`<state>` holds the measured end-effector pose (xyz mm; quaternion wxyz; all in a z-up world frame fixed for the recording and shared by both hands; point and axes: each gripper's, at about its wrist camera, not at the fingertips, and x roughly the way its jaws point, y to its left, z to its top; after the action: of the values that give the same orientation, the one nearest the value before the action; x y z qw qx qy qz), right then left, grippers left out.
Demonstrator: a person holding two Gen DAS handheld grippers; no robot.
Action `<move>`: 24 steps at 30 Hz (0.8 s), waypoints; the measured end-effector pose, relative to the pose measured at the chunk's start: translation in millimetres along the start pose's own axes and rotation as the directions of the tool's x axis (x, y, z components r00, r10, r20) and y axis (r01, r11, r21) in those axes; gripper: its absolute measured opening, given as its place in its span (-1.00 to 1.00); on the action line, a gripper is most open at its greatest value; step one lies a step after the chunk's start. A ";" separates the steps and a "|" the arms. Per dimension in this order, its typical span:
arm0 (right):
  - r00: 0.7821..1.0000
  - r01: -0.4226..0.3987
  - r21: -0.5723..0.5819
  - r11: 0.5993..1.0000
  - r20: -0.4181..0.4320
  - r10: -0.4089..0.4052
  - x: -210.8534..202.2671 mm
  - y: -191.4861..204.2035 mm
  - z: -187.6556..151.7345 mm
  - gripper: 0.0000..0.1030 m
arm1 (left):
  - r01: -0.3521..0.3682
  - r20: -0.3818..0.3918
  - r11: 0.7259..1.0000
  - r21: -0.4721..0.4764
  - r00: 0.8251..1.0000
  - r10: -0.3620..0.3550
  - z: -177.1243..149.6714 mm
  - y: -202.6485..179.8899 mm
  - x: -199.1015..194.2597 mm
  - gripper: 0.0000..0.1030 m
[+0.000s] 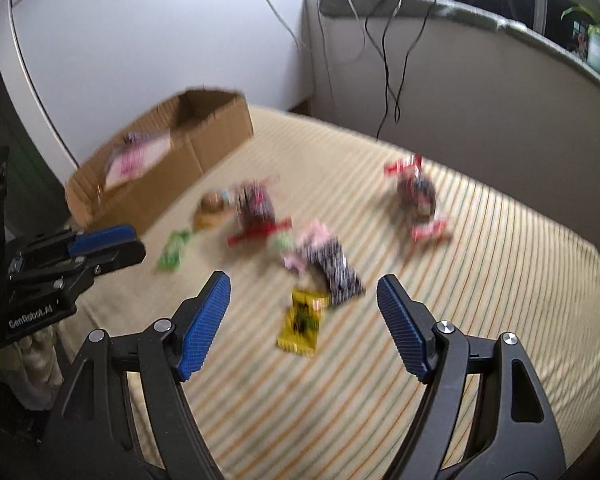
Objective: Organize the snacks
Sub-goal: 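Withdraw both tools from the box toward the remaining snacks, then grasp the light-green candy with the left tool while the right grasps the yellow candy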
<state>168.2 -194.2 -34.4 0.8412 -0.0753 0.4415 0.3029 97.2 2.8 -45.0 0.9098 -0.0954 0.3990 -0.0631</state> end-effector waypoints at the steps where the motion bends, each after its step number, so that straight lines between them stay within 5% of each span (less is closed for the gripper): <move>1: 1.000 0.002 0.000 1.000 -0.012 -0.002 2.9 -0.7 -7.1 0.51 | -0.006 -0.006 1.000 -0.003 1.000 0.006 -1.3 -0.7 2.9 -0.55; 5: 0.999 -0.019 0.019 1.000 -0.046 0.020 11.8 -4.7 -17.2 0.29 | -0.065 -0.016 0.998 -0.005 0.998 0.065 -3.6 -0.2 11.5 -0.55; 14: 0.994 -0.067 0.031 0.997 -0.082 0.070 27.7 -2.0 -19.7 0.19 | -0.143 -0.054 0.990 -0.016 0.988 0.142 -5.7 7.0 30.9 -0.55; 18: 0.991 -0.084 0.029 0.996 -0.097 0.087 37.3 0.3 -18.9 0.17 | -0.159 -0.054 0.987 -0.019 0.986 0.158 -3.9 7.8 36.7 -0.20; 24: 0.993 -0.063 0.021 0.998 -0.097 0.065 44.7 0.9 -13.9 0.06 | -0.170 -0.065 0.985 0.000 0.983 0.169 -1.9 6.1 47.0 -0.20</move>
<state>177.1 -179.2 -77.8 0.8092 -0.0684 0.4869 0.3216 127.7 -0.5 -81.2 0.8981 -0.0613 0.4352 0.0126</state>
